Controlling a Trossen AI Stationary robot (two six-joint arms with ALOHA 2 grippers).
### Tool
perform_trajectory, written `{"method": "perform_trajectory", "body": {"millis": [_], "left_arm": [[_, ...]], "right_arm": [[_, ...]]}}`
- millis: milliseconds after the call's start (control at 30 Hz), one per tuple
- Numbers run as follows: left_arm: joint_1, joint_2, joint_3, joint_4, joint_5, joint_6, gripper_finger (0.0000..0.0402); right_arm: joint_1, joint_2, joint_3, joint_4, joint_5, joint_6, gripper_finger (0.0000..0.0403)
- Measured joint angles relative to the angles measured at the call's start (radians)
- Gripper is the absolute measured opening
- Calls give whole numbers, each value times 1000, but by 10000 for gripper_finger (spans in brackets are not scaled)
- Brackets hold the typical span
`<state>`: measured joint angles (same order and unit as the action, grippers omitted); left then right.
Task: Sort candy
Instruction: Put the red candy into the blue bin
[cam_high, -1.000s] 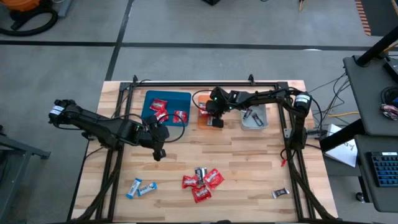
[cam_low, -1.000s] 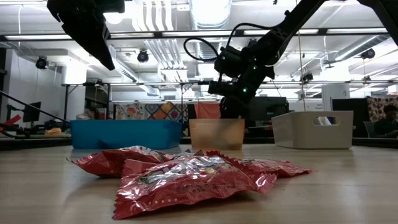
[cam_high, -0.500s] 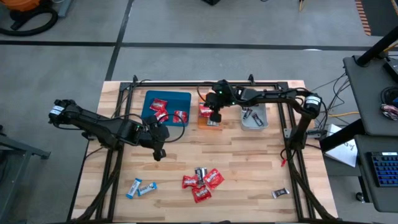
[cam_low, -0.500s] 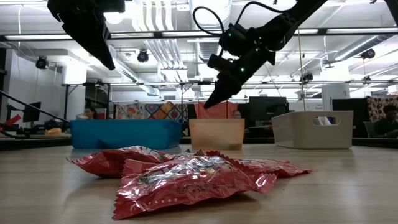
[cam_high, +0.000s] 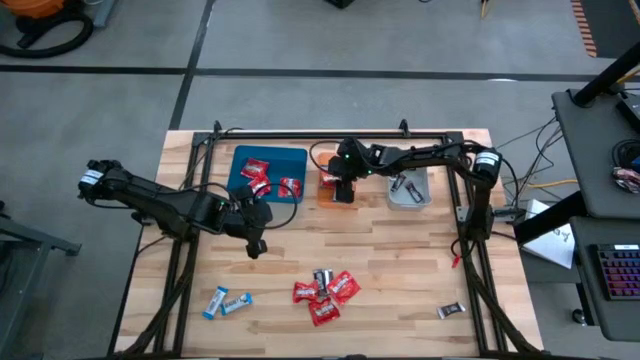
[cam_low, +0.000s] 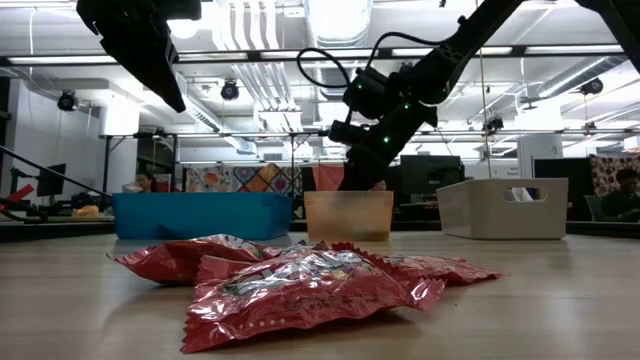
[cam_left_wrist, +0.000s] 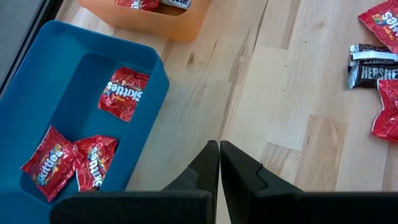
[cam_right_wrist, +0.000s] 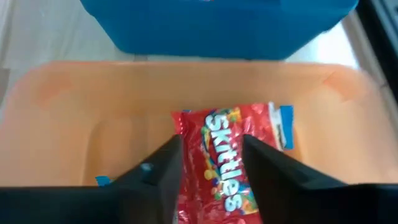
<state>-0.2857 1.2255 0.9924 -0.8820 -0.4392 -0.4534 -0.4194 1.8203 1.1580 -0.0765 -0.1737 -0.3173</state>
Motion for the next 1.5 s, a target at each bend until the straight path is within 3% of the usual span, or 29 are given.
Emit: {"method": "perform_trajectory", "body": {"millis": [267, 367, 500, 633, 833, 1267, 1500], "left_arm": [[0, 0, 0, 0, 0, 1, 0], [0, 0, 0, 2, 0, 8, 0], [0, 0, 0, 8, 0, 8, 0], [0, 0, 0, 8, 0, 8, 0], [0, 0, 0, 8, 0, 11, 0], [0, 0, 0, 15, 0, 11, 0], [0, 0, 0, 15, 0, 11, 0]], "right_arm": [[3, 42, 0, 15, 70, 39, 319], [3, 56, 3, 25, 75, 18, 348], [3, 59, 3, 28, 60, 13, 349], [-19, 61, 13, -9, -7, 54, 326], [-44, 78, 42, -67, -13, 95, 270], [-48, 80, 71, -82, -29, 80, 29], [-48, 79, 129, -169, -28, 82, 22]]}}
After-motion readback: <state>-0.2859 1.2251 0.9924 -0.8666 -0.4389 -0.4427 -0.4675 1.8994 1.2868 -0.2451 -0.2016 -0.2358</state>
